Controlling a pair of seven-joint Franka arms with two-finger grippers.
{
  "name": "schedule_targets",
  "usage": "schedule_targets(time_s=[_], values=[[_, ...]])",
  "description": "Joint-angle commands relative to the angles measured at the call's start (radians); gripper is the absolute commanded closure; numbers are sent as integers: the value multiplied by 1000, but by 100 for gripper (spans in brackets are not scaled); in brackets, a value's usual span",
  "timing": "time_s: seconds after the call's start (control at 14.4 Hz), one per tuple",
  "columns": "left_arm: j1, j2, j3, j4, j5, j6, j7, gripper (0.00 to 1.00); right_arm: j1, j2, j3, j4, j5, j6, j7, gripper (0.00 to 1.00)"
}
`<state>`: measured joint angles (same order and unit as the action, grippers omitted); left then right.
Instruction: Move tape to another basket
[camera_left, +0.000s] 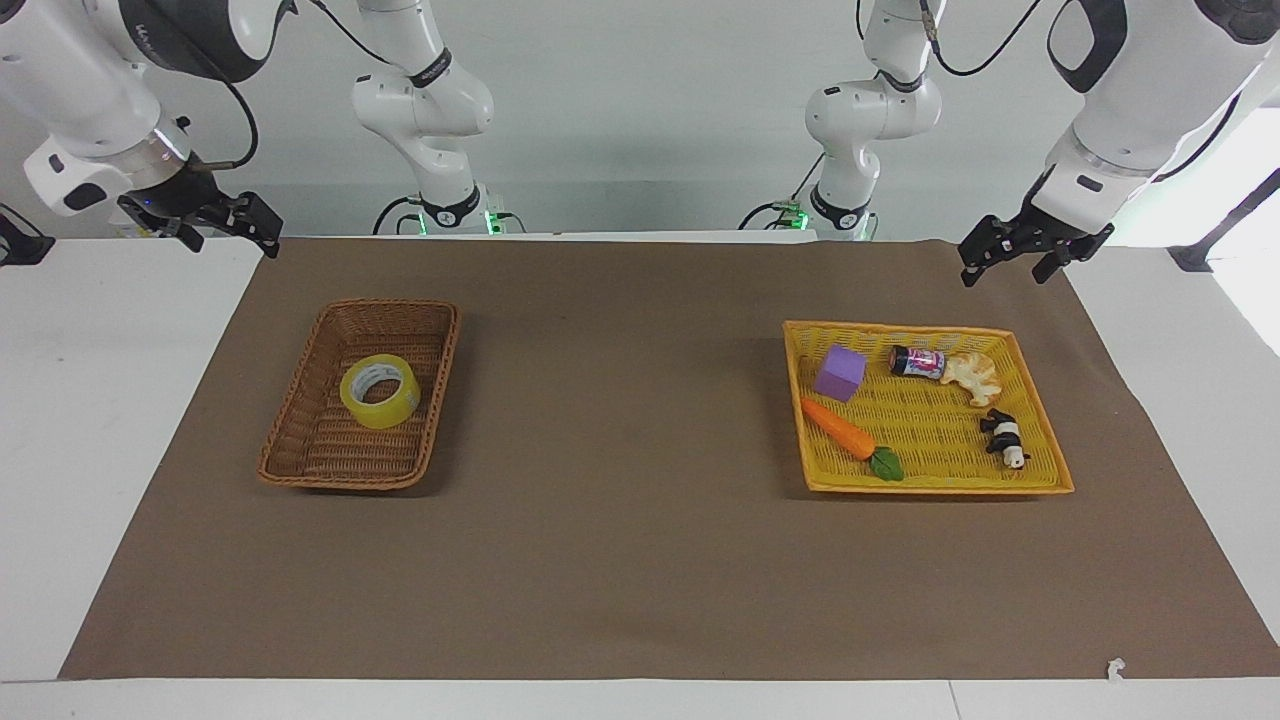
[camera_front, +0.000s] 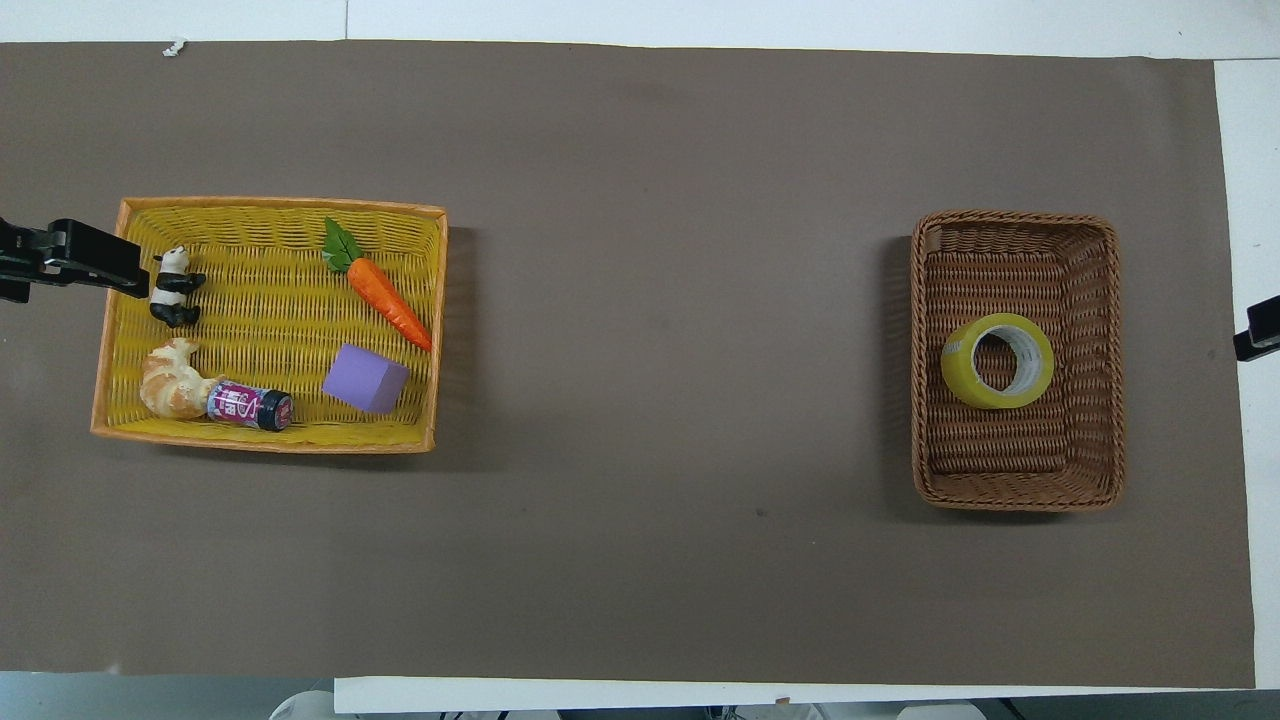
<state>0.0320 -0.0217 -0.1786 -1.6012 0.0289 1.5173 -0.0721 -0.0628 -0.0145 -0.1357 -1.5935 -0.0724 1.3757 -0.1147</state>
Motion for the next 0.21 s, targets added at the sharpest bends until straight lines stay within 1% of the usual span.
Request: schedule_targets(time_s=[0.0,0.14], values=[[22,-6,-9,15,25,-11,20,0,-11,4,10,14,-14,-11,6,0],[29,-6,-5,15,25,-8,20,0,-11,2,11,14,-14,-9,6,0]])
